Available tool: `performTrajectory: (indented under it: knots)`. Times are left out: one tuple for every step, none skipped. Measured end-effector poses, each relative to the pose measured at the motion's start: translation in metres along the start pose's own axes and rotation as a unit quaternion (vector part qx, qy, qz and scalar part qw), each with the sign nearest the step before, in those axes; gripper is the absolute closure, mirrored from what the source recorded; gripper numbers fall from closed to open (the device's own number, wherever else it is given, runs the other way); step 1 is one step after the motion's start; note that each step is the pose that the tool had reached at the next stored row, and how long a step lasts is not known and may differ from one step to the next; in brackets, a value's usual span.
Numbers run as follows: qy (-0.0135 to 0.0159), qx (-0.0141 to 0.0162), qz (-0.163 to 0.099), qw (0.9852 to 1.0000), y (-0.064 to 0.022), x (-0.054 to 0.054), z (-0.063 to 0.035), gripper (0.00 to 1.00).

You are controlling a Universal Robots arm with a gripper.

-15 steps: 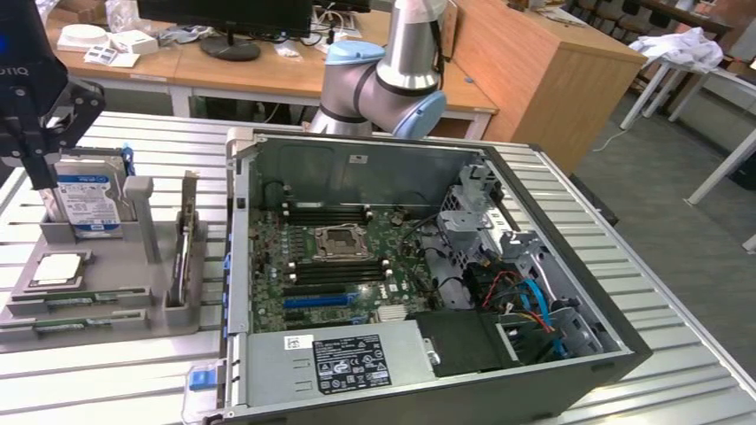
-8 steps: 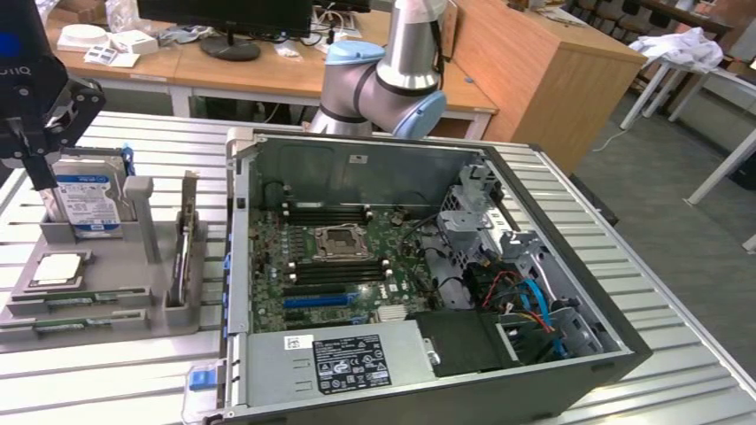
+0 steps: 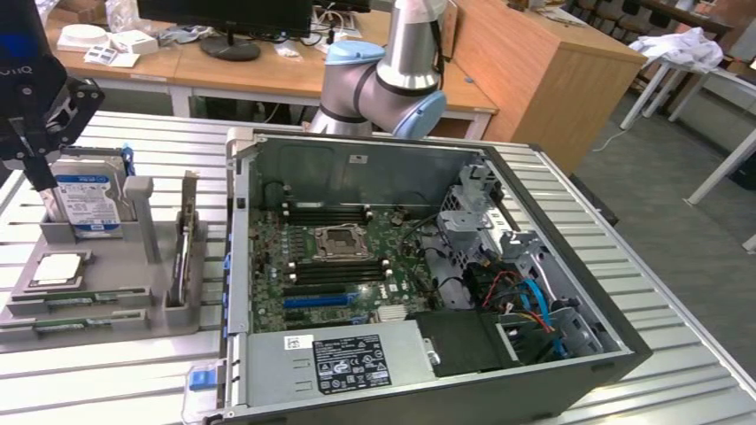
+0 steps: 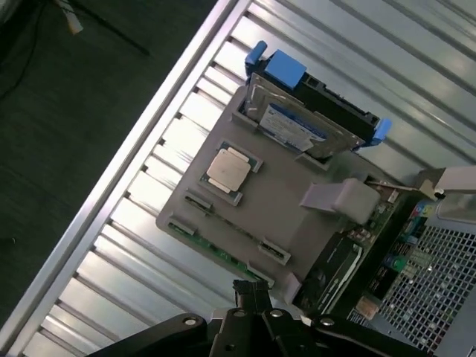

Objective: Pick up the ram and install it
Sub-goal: 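Pick up the ram and move it above insertion slot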

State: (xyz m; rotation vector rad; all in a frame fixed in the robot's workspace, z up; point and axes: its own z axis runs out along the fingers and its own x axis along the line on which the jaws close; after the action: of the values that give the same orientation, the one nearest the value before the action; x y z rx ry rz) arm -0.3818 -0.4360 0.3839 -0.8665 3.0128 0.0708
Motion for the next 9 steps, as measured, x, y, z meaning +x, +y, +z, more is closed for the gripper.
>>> performTrajectory:
  knots:
    - [0.0004, -0.0002, -0.009, 1.0, 0.0, 0.0, 0.0001, 0.89]
    - [0.0008, -0.0003, -0.018, 0.9998, 0.0, 0.0, 0.0002, 0.89]
    - [0.0012, -0.0005, -0.027, 0.9996, 0.0, 0.0, 0.0002, 0.89]
    - [0.0015, -0.0006, -0.037, 0.9993, 0.0, 0.0, 0.0004, 0.89]
    - [0.0019, -0.0008, -0.046, 0.999, 0.0, 0.0, 0.0004, 0.89]
    - [0.0023, -0.001, -0.054, 0.9985, 0.0, 0.0, 0.0005, 0.89]
    - [0.0027, -0.0011, -0.064, 0.998, 0.0, 0.0, 0.0006, 0.89]
    - [0.0031, -0.0013, -0.073, 0.9974, -0.0001, 0.0, 0.0007, 0.89]
    - [0.0034, -0.0015, -0.082, 0.9967, 0.0, 0.0, 0.0008, 0.89]
